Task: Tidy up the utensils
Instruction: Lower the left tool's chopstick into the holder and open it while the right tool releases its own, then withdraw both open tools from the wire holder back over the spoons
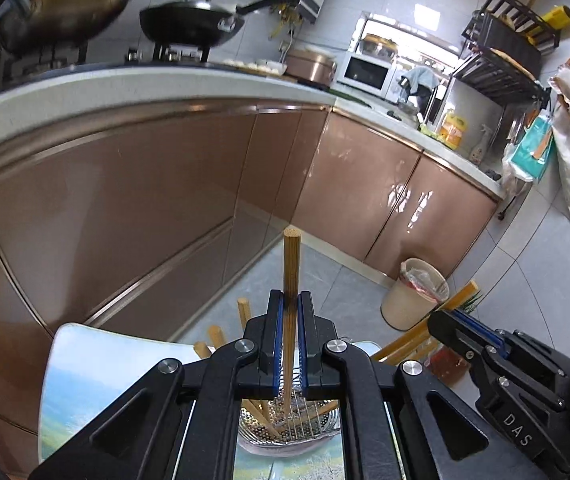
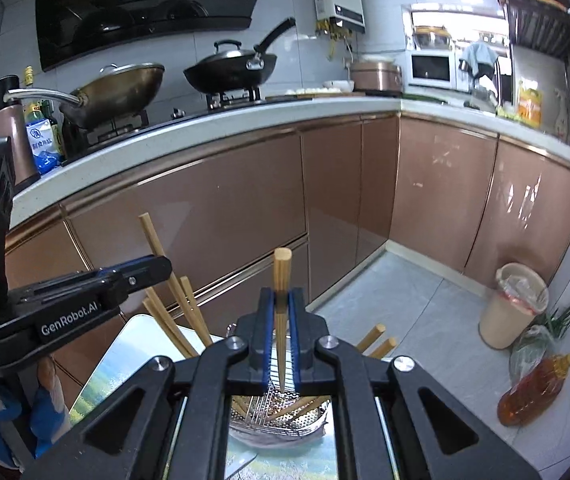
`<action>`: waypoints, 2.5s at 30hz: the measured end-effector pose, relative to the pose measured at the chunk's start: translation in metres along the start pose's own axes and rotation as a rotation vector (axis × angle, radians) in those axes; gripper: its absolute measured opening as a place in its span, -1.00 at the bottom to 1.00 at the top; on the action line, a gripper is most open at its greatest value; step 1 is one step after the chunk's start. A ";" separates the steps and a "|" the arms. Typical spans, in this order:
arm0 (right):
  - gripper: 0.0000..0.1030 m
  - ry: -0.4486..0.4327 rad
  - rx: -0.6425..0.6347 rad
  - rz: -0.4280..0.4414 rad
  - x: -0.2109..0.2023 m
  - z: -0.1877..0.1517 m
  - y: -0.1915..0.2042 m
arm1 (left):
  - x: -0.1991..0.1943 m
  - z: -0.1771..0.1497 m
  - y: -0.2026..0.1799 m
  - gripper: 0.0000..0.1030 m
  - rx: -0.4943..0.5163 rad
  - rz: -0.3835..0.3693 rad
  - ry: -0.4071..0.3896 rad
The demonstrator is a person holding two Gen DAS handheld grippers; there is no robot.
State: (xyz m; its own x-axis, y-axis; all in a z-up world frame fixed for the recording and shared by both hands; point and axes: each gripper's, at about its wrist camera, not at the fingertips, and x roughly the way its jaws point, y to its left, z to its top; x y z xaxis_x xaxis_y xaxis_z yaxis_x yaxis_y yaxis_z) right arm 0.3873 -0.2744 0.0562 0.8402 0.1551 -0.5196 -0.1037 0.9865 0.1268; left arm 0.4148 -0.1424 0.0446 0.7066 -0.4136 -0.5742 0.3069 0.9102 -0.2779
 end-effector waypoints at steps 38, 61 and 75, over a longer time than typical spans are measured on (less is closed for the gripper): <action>-0.82 0.017 0.100 0.000 -0.053 -0.070 -0.023 | -0.060 -0.067 0.006 -0.10 0.087 0.136 -0.026; -0.46 -0.030 0.110 0.013 -0.139 -0.138 0.038 | -0.184 -0.145 -0.002 0.33 0.149 0.311 -0.170; -0.17 -0.086 0.113 -0.067 -0.198 -0.177 0.057 | -0.239 -0.190 -0.004 0.62 0.140 0.354 -0.233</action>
State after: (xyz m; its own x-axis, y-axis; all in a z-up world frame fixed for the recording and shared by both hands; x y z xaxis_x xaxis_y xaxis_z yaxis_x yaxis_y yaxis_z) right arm 0.1209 -0.2394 0.0173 0.8860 0.0793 -0.4568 0.0107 0.9815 0.1911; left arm 0.1234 -0.0513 0.0362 0.9034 -0.0747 -0.4222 0.0921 0.9955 0.0210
